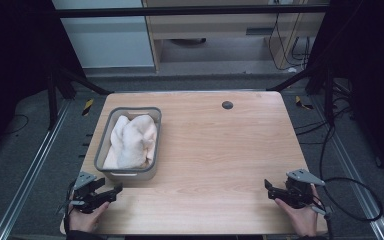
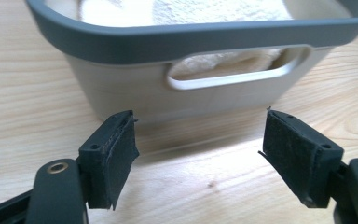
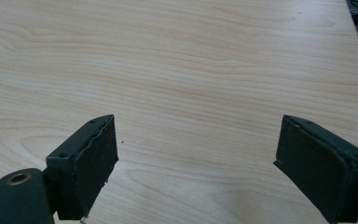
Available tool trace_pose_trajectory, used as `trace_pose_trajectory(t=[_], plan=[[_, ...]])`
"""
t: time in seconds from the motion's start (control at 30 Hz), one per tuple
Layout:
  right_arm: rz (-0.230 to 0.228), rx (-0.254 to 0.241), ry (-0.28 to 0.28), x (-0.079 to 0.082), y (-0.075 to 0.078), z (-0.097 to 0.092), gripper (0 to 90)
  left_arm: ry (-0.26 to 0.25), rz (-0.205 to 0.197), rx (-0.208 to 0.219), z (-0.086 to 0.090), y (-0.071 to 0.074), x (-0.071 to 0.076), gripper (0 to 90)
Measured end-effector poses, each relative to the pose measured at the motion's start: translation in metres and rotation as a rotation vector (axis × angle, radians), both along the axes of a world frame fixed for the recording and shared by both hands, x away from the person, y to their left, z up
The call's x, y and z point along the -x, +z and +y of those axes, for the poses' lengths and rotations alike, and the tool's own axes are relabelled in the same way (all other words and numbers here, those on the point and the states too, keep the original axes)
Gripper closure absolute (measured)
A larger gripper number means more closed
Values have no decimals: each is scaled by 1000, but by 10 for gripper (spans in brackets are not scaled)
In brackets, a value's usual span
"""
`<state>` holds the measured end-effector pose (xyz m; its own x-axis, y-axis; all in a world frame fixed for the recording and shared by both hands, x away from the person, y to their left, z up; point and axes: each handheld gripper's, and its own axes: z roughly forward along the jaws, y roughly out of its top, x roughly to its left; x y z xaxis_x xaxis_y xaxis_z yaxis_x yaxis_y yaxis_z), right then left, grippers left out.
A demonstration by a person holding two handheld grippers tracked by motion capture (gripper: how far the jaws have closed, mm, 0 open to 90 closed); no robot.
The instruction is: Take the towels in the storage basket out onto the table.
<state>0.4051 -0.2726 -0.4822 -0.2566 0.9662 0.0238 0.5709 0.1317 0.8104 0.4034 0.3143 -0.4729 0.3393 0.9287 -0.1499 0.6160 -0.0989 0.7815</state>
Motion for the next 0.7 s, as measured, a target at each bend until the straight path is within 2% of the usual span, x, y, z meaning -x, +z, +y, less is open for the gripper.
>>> trace_pose_trajectory(t=[0.23,0.7], plan=[[0,31,16,1,0,7,120,-6,-10,-3,-3,7,3,278],[15,44,16,0,-2,5,119,-13,-59,11,-5,23,8,270]])
